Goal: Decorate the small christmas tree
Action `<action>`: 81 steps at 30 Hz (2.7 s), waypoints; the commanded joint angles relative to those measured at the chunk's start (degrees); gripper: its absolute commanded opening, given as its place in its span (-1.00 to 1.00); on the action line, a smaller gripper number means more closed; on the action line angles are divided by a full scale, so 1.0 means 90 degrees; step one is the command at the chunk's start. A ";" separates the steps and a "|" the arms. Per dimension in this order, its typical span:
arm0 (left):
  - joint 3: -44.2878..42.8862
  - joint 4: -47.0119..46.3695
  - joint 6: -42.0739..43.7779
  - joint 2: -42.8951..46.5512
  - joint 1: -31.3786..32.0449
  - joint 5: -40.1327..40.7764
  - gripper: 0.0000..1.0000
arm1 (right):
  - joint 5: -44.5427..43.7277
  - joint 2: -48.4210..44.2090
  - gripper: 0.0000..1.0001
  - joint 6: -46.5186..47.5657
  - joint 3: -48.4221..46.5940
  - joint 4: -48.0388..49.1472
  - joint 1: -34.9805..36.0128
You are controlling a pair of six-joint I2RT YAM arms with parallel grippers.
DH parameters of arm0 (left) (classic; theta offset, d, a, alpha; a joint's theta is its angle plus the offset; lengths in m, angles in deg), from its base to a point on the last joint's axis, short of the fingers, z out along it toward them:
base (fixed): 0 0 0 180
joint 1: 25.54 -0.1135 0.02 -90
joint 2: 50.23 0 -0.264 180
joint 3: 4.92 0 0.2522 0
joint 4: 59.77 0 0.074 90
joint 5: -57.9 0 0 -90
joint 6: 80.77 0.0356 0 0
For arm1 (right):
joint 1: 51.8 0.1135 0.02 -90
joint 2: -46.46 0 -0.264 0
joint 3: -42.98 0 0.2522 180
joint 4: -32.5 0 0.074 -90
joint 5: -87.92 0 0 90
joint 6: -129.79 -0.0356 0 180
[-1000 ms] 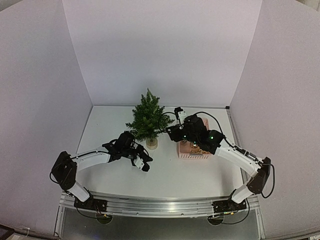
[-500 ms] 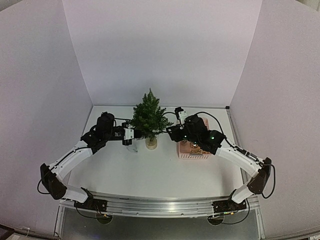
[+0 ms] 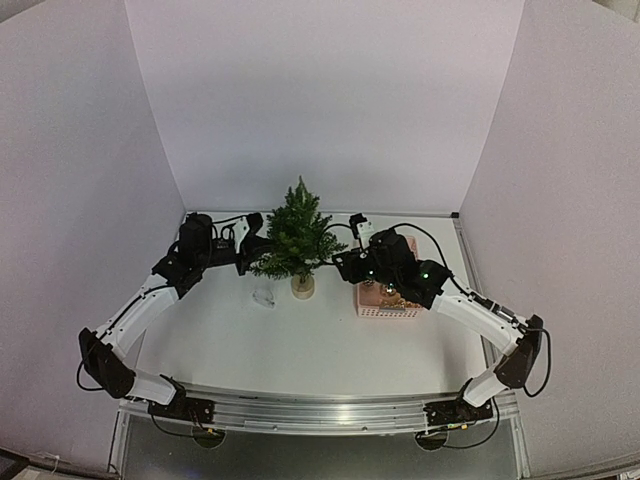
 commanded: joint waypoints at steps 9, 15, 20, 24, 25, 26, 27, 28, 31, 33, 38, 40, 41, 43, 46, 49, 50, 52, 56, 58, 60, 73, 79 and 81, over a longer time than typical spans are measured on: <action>0.0228 -0.0799 -0.3408 0.0019 -0.0841 -0.0171 -1.00 | 0.0086 -0.0048 0.16 0.0049 -0.0228 0.0059 -0.0011; 0.0525 -0.0696 -0.3974 0.0044 -0.1027 -0.0487 -1.00 | 0.0118 -0.0061 0.15 -0.0007 -0.0213 0.0053 -0.0017; 0.0796 -0.0511 -0.4076 0.0115 -0.1029 -0.0969 -1.00 | 0.0145 -0.0062 0.15 -0.0003 -0.0264 0.0049 -0.0010; 0.0933 -0.0460 -0.4076 0.0236 -0.1027 -0.1017 -1.00 | 0.0146 -0.0056 0.15 -0.0003 -0.0268 0.0049 -0.0011; 0.0927 -0.0465 -0.4098 0.0228 -0.1030 -0.0917 -1.00 | 0.0145 -0.0047 0.16 0.0001 -0.0281 0.0049 -0.0012; 0.0914 -0.0472 -0.4125 0.0212 -0.1035 -0.0806 -1.00 | 0.0145 -0.0037 0.16 0.0006 -0.0297 0.0049 -0.0016; 0.0897 -0.0523 -0.4150 0.0178 -0.1047 -0.0790 -1.00 | 0.0156 -0.0022 0.15 0.0010 -0.0315 0.0049 -0.0012; 0.0884 -0.0594 -0.4183 0.0152 -0.1057 -0.0768 -1.00 | 0.0169 -0.0008 0.15 0.0014 -0.0335 0.0049 -0.0010; 0.0813 -0.0773 -0.4390 0.0089 -0.1085 -0.0653 -1.00 | 0.0201 0.0010 0.15 0.0019 -0.0375 0.0049 -0.0009; 0.0739 -0.0949 -0.4482 0.0041 -0.1112 -0.0655 -1.00 | 0.0199 0.0002 0.15 0.0017 -0.0373 0.0049 -0.0014; 0.0362 -0.1344 -0.4349 -0.0055 -0.1115 -0.0856 -1.00 | 0.0179 -0.0041 0.15 0.0007 -0.0314 0.0049 -0.0012; 0.0257 -0.1480 -0.4296 -0.0108 -0.1115 -0.1042 -1.00 | 0.0158 -0.0042 0.15 0.0021 -0.0308 0.0049 -0.0017; 0.0230 -0.1532 -0.4296 -0.0143 -0.1115 -0.1094 -1.00 | 0.0157 -0.0039 0.15 0.0030 -0.0309 0.0049 -0.0017; 0.0151 -0.1614 -0.4297 -0.0234 -0.1115 -0.1132 -1.00 | 0.0164 -0.0025 0.15 0.0043 -0.0322 0.0050 -0.0013; 0.0004 -0.1848 -0.4349 -0.0361 -0.1110 -0.1218 -1.00 | 0.0203 0.0004 0.15 0.0046 -0.0366 0.0053 -0.0014; -0.0209 -0.2016 -0.4530 -0.0522 -0.1108 -0.1153 -1.00 | 0.0210 0.0023 0.15 0.0048 -0.0380 0.0049 -0.0013; -0.0300 -0.2022 -0.4559 -0.0593 -0.1114 -0.1093 -1.00 | 0.0209 0.0031 0.15 0.0053 -0.0388 0.0049 -0.0010; -0.0409 -0.2070 -0.4551 -0.0727 -0.1112 -0.0996 -1.00 | 0.0214 0.0050 0.15 0.0062 -0.0402 0.0049 -0.0011; -0.0608 -0.2208 -0.4711 -0.0960 -0.1115 -0.0749 -1.00 | 0.0236 0.0065 0.15 0.0056 -0.0403 0.0049 -0.0015; -0.0671 -0.2236 -0.4704 -0.1034 -0.1115 -0.0624 -1.00 | 0.0229 0.0041 0.15 0.0052 -0.0381 0.0049 -0.0018; -0.0617 -0.2172 -0.4702 -0.1059 -0.1115 -0.0547 -1.00 | 0.0208 0.0015 0.15 0.0046 -0.0340 0.0050 -0.0013; 0.0209 -0.1903 -0.4475 -0.1146 -0.1036 -0.0131 -1.00 | 0.0263 0.0102 0.15 0.0040 -0.0354 0.0050 -0.0011; 0.0316 -0.1636 -0.4151 -0.1259 -0.0984 -0.0239 -1.00 | 0.0311 0.0163 0.15 0.0007 -0.0387 0.0050 -0.0015; 0.0416 -0.1566 -0.4139 -0.1241 -0.0946 -0.0293 -1.00 | 0.0318 0.0190 0.15 -0.0002 -0.0399 0.0051 -0.0015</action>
